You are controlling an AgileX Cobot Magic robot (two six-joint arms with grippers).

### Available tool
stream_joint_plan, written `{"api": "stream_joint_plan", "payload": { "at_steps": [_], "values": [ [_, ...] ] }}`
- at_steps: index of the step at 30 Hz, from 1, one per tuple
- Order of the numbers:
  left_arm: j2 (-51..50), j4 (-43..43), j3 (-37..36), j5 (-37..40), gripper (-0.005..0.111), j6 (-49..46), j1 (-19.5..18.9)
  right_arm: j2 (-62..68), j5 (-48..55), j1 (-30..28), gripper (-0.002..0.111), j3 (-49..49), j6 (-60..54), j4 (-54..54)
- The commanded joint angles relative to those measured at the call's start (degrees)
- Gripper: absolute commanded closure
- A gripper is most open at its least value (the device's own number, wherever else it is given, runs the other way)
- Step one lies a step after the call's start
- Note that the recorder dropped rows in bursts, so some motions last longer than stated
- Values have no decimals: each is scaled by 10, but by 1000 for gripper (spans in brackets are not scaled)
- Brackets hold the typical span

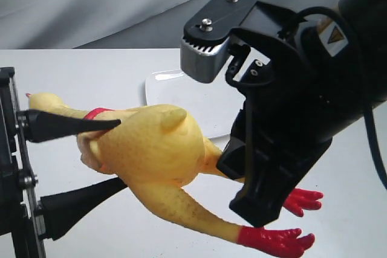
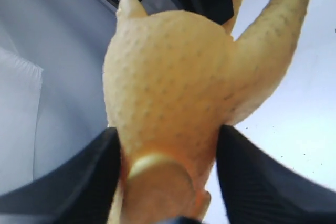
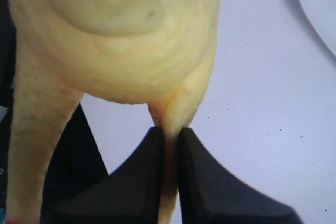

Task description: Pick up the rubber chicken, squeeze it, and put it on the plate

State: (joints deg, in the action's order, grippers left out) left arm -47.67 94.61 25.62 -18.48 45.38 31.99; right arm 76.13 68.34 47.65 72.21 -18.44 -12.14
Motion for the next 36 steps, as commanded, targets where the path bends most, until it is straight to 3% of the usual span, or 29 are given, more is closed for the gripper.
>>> {"api": "stream_joint_plan", "payload": {
  "at_steps": [1, 2, 14, 16, 17, 20, 21, 23, 32, 34, 36],
  "values": [
    [0, -6, 0, -30, 96, 8, 0, -3, -7, -2, 108, 2, -5, -7],
    [0, -2, 0, -40, 107, 8, 0, -3, -7, -2, 108, 2, -5, -7],
    [0, 18, 0, -40, 106, 8, 0, -3, -8, -2, 108, 2, -5, -7],
    [0, 18, 0, -40, 96, 8, 0, -3, -8, -2, 108, 2, -5, -7],
    [0, 18, 0, -40, 81, 8, 0, -3, -9, -2, 108, 2, -4, -7],
    [0, 18, 0, -35, 55, 8, 0, -3, -9, -2, 108, 2, -4, -8],
    [0, 15, 0, -25, 40, 14, 0, -3, -9, -2, 108, 2, -4, -9],
    [0, 15, 0, -20, 35, 25, 0, -3, -9, -2, 108, 2, -4, -9],
    [0, 17, 0, -21, 40, 26, 0, -3, -9, -2, 108, 2, -4, -9],
    [0, 17, 0, -21, 54, 26, 0, -3, -9, -2, 108, 2, -4, -10],
    [0, 17, 0, -23, 77, 26, 0, -3, -9, -2, 108, 2, -4, -11]
  ]
}}
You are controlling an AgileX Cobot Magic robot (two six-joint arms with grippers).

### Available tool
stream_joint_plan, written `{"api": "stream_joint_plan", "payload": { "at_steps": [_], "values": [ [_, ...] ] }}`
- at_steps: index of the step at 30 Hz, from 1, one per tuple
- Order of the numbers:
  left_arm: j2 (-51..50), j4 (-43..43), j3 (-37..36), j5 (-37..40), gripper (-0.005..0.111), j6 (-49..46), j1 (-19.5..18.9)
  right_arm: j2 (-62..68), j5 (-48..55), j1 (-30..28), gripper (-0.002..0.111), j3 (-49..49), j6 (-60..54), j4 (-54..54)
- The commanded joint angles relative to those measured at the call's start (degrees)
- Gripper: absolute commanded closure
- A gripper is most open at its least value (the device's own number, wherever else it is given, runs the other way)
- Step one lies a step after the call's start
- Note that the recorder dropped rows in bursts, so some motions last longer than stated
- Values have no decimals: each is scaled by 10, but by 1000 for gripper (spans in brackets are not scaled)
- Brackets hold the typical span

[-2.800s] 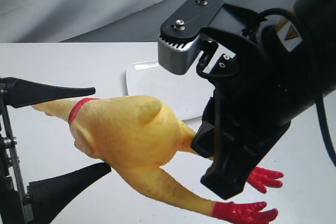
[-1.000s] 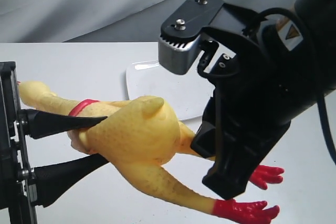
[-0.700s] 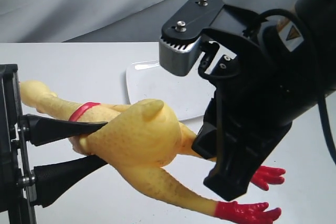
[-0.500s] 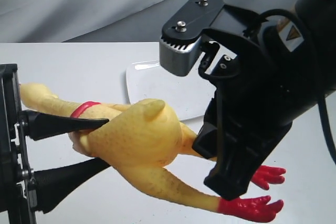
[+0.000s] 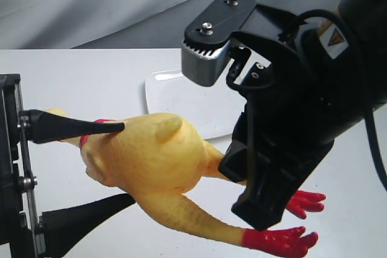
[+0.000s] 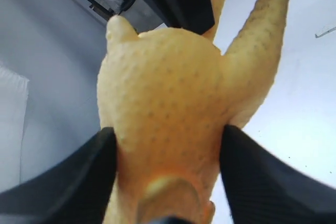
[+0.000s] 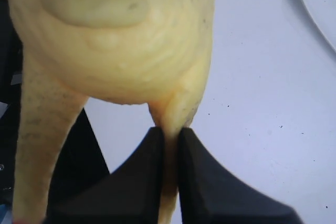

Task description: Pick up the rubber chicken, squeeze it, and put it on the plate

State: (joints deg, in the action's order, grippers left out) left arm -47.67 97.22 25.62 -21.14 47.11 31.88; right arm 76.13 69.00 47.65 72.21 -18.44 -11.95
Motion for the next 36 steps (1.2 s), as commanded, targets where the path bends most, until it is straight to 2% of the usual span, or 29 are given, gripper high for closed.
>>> {"api": "stream_joint_plan", "payload": {
  "at_steps": [1, 2, 14, 16, 17, 18, 19, 21, 27, 30, 34, 36],
  "values": [
    [0, -9, 0, 1, 91, 9, 1, -3, -15, -2, 108, 2, -4, -13],
    [0, -9, 0, 0, 105, 9, 1, -3, -15, -2, 108, 2, -4, -13],
    [0, -7, 0, 1, 106, 8, 1, -3, -15, -2, 108, 2, -4, -13],
    [0, 10, 0, 1, 98, 8, 1, -3, -15, -2, 108, 2, -4, -13],
    [0, 12, 0, 4, 85, 10, 1, -3, -15, -2, 108, 2, -4, -13],
    [0, 12, 0, 6, 78, 12, 1, -3, -15, -2, 108, 2, -4, -13],
    [0, 2, 0, 14, 61, 12, 1, -3, -15, -2, 108, 2, -4, -13],
    [0, -38, 0, 18, 44, 13, 1, -3, -15, -2, 108, 2, -4, -13],
    [56, -65, 15, 34, 43, 8, 1, -3, -54, -2, 108, 2, -4, 9],
    [128, -147, 27, 72, 43, 8, 1, 1, -132, -2, 108, 2, 38, 90],
    [171, -158, 27, 87, 43, 12, 1, 29, -195, -10, 108, 2, 118, 209],
    [186, -158, 27, 97, 43, 33, 1, 50, -227, -26, 108, 2, 134, 230]
  ]
}}
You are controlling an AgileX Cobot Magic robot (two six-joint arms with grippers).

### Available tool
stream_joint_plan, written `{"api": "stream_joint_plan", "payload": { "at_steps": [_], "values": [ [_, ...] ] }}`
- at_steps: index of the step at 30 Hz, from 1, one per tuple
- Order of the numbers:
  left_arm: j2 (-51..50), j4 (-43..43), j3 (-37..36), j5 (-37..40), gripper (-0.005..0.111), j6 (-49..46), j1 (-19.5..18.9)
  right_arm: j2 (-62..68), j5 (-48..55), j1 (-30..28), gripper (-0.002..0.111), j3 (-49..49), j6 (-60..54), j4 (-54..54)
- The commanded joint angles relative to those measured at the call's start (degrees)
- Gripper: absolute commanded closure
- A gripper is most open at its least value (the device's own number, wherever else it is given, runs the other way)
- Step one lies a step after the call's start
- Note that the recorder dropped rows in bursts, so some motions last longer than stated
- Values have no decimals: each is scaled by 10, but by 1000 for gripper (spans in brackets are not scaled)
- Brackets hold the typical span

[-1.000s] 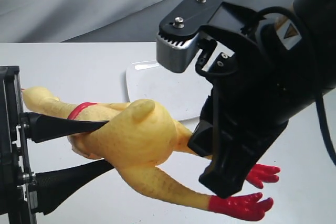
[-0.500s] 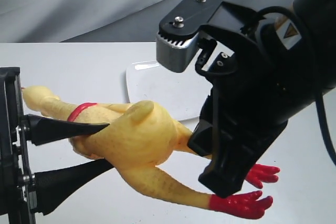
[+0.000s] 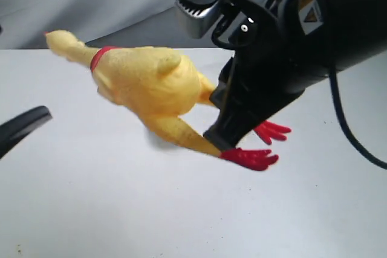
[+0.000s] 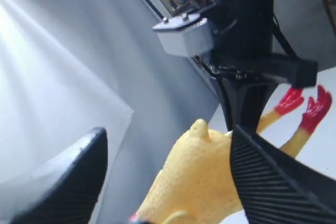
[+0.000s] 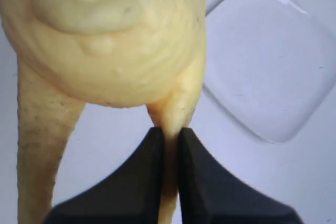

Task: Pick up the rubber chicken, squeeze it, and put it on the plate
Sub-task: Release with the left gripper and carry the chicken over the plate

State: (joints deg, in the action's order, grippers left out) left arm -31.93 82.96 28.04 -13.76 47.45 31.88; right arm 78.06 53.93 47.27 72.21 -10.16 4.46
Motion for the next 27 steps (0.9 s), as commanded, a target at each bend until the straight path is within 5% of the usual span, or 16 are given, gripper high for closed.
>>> {"api": "stream_joint_plan", "payload": {
  "at_steps": [1, 13, 27],
  "values": [
    [35, -16, 3, 30, 43, 45, 1, 44, -97, -34, 108, 2, 51, 66],
    [56, -16, 2, 110, 43, 68, 1, 211, -289, -177, 108, 2, 9, 20],
    [56, -16, 2, 110, 43, 69, 1, 355, -313, -207, 108, 2, -76, -66]
  ]
}}
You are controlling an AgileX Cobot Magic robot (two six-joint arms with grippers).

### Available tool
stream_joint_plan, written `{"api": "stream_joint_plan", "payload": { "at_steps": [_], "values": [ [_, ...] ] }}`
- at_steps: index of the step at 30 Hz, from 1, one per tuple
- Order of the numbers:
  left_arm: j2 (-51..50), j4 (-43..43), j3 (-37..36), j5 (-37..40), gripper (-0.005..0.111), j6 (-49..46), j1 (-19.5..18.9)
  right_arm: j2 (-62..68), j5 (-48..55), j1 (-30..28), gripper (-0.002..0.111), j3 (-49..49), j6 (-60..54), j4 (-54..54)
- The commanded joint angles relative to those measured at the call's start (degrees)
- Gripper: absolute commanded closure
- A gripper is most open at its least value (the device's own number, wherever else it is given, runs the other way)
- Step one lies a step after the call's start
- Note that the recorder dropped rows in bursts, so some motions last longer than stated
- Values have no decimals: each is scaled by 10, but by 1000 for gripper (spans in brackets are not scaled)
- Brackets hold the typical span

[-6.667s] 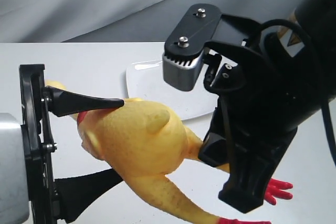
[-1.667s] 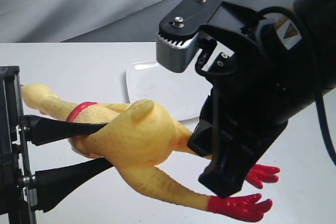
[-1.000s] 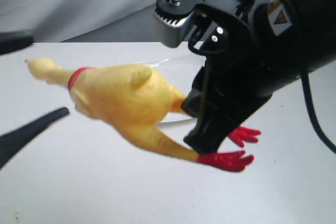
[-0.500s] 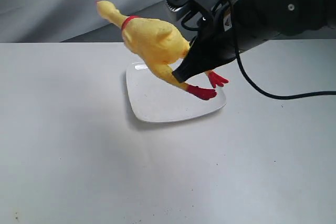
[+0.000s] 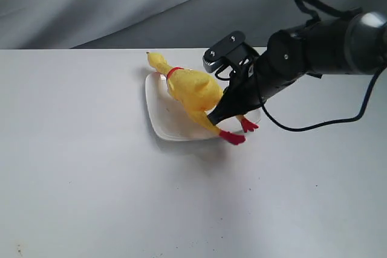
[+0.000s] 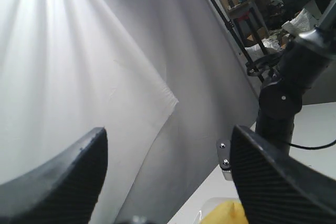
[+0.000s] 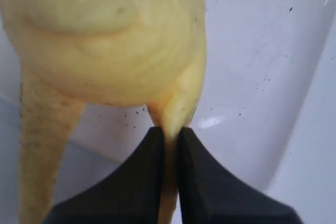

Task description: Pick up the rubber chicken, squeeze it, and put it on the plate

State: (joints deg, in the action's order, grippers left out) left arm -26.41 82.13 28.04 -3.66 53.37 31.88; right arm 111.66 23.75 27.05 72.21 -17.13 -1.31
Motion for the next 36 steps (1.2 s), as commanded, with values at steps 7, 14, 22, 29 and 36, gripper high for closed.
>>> {"api": "stream_joint_plan", "payload": {
  "at_steps": [7, 14, 22, 29, 36],
  "values": [
    [0, -7, 2, 9, 43, 10, 1, 26, 18, -5, 97, 2, 4, 3],
    [0, -7, 1, 12, 43, 23, 1, 7, 96, -5, 56, 6, 71, 135],
    [6, -7, -17, 72, 58, 23, 1, -160, 165, -2, 105, 6, 189, 230],
    [29, -7, -20, 71, 107, 23, 1, -375, 97, -2, 108, -43, 110, 87],
    [43, -11, -20, 69, 106, 23, 1, -623, -59, -2, 108, -182, 19, -40]
  ]
}}
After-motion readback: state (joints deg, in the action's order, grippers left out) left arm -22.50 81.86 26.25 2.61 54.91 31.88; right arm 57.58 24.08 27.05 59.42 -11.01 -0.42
